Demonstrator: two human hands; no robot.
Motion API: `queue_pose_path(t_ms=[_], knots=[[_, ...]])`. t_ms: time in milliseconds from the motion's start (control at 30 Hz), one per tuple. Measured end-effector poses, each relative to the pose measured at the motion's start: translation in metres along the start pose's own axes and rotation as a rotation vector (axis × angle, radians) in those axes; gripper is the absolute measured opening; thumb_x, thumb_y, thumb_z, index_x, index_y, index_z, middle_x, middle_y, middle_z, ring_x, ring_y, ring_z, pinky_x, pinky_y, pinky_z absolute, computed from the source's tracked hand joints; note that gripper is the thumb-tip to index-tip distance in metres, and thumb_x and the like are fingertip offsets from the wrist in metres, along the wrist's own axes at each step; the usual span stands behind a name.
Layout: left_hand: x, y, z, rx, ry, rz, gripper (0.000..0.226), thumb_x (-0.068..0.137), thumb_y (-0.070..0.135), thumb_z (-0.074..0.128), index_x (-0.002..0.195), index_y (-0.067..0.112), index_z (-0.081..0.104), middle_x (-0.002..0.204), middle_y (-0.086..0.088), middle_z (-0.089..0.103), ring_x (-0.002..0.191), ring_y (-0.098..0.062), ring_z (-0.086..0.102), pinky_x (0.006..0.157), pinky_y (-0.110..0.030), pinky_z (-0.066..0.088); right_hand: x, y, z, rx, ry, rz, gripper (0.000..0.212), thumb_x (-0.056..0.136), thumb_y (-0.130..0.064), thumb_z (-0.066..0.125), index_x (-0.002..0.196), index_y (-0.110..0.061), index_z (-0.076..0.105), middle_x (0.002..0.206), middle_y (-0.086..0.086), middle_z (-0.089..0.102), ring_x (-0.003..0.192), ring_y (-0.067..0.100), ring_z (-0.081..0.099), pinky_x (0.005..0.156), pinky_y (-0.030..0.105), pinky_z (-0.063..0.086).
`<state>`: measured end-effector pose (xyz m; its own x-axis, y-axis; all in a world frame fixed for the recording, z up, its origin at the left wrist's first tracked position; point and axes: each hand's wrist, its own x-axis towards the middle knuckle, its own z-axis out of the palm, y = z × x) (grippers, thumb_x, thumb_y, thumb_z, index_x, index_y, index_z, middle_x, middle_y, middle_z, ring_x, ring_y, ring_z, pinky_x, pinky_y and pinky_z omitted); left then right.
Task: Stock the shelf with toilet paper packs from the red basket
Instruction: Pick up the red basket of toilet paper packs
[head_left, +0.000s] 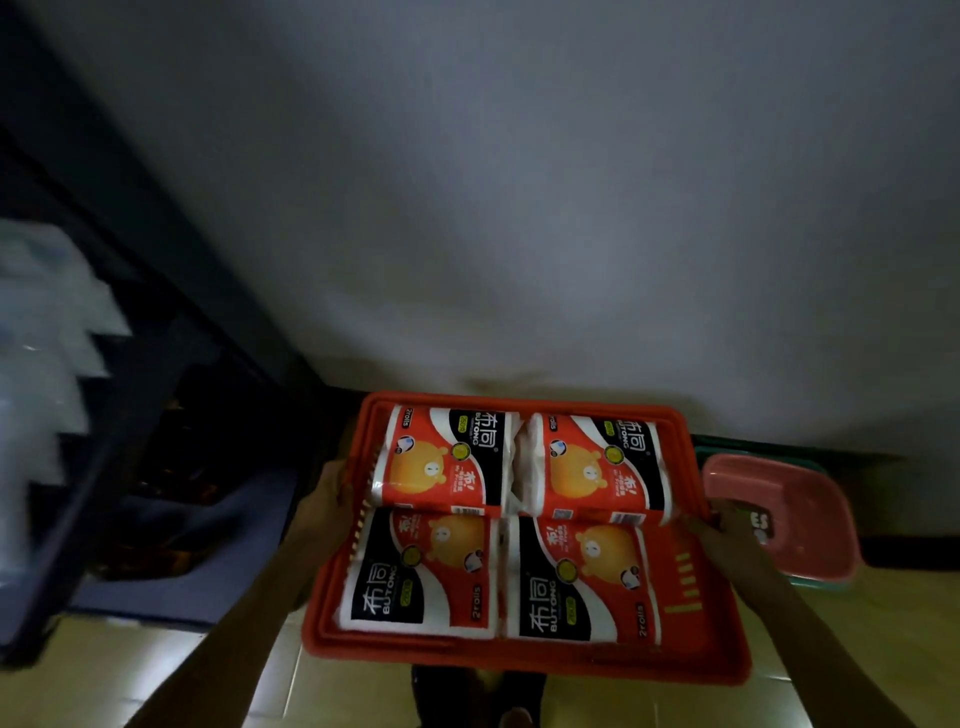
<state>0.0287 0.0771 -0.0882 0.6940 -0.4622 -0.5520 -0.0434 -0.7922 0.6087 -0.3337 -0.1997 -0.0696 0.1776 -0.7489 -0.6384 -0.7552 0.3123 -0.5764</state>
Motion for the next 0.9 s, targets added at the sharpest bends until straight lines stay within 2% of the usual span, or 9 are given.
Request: queue_pose_path(t_ms=[67,133,200,267,367,500,633,767,900], knots=[[-0.024,0.019,-0.029,0.008,0.0,0.002,0.033,0.103,0.03,0.039,0.134,0.02,0.041,0.101,-0.007,0.06,0.07,-0.008,0.052,0.063,-0.025,0.042,-0.035,-0.025,-0.02,-0.003,0.029,-0.019,0.023,0.089,-0.025,0.064,0.106,-0.01,0.058,0.086,0.008,0.072,0.069,0.02,0.072,0.058,0.028,0.051],[-0.047,0.04,-0.057,0.017,-0.003,0.03,0.032,0.101,0.032,0.041,0.132,0.022,0.042,0.097,-0.004,0.059,0.072,-0.011,0.056,0.061,-0.027,0.044,-0.065,-0.049,-0.039,-0.005,0.04,-0.033,0.022,0.088,-0.027,0.066,0.101,-0.011,0.061,0.083,0.006,0.073,0.065,0.017,0.072,0.061,0.031,0.054],[-0.069,0.064,-0.084,0.024,-0.006,0.057,0.029,0.101,0.032,0.041,0.129,0.024,0.041,0.089,0.001,0.057,0.072,-0.012,0.058,0.056,-0.024,0.042,-0.092,-0.068,-0.059,-0.014,0.031,-0.056,0.029,0.087,-0.034,0.066,0.106,-0.012,0.063,0.085,0.006,0.075,0.069,0.019,0.074,0.067,0.035,0.057],[-0.091,0.088,-0.108,0.027,-0.005,0.079,0.029,0.102,0.033,0.04,0.129,0.024,0.041,0.089,0.0,0.058,0.073,-0.013,0.058,0.058,-0.024,0.043,-0.12,-0.089,-0.076,0.015,0.015,-0.063,0.03,0.086,-0.039,0.065,0.107,-0.018,0.063,0.088,0.004,0.076,0.073,0.022,0.074,0.068,0.035,0.057],[-0.113,0.11,-0.136,0.042,0.031,0.127,0.034,0.102,0.035,0.037,0.134,0.023,0.04,0.103,-0.009,0.062,0.077,-0.016,0.057,0.071,-0.031,0.045,-0.156,-0.122,-0.094,0.04,0.058,-0.081,0.007,0.09,-0.026,0.063,0.091,-0.02,0.059,0.079,0.004,0.071,0.068,0.024,0.07,0.06,0.029,0.051],[-0.134,0.123,-0.152,0.029,0.054,0.163,0.037,0.103,0.034,0.035,0.137,0.02,0.037,0.102,-0.005,0.057,0.079,-0.016,0.055,0.072,-0.031,0.044,-0.177,-0.145,-0.108,0.033,0.063,-0.098,0.017,0.092,-0.021,0.061,0.102,-0.016,0.049,0.085,0.007,0.067,0.073,0.024,0.068,0.058,0.029,0.05],[-0.155,0.107,-0.15,-0.018,0.082,0.156,0.035,0.103,0.031,0.036,0.136,0.019,0.035,0.101,-0.004,0.059,0.079,-0.016,0.058,0.072,-0.033,0.048,-0.175,-0.148,-0.111,-0.046,0.071,-0.103,0.021,0.091,-0.017,0.061,0.106,-0.011,0.047,0.086,0.01,0.065,0.07,0.025,0.067,0.055,0.027,0.047],[-0.182,0.074,-0.134,-0.055,0.146,0.105,0.035,0.103,0.025,0.035,0.137,0.014,0.036,0.103,-0.013,0.061,0.084,-0.028,0.061,0.079,-0.036,0.048,-0.164,-0.137,-0.104,-0.153,0.048,-0.143,0.026,0.09,-0.016,0.063,0.109,-0.008,0.048,0.085,0.005,0.061,0.069,0.018,0.061,0.057,0.026,0.043],[-0.219,0.028,-0.11,-0.047,0.243,0.025,0.034,0.102,0.02,0.038,0.134,0.009,0.04,0.108,-0.025,0.064,0.098,-0.044,0.063,0.079,-0.04,0.047,-0.156,-0.122,-0.088,-0.227,-0.023,-0.172,0.028,0.088,-0.018,0.066,0.108,-0.012,0.049,0.095,0.011,0.063,0.072,0.02,0.063,0.06,0.028,0.046]])
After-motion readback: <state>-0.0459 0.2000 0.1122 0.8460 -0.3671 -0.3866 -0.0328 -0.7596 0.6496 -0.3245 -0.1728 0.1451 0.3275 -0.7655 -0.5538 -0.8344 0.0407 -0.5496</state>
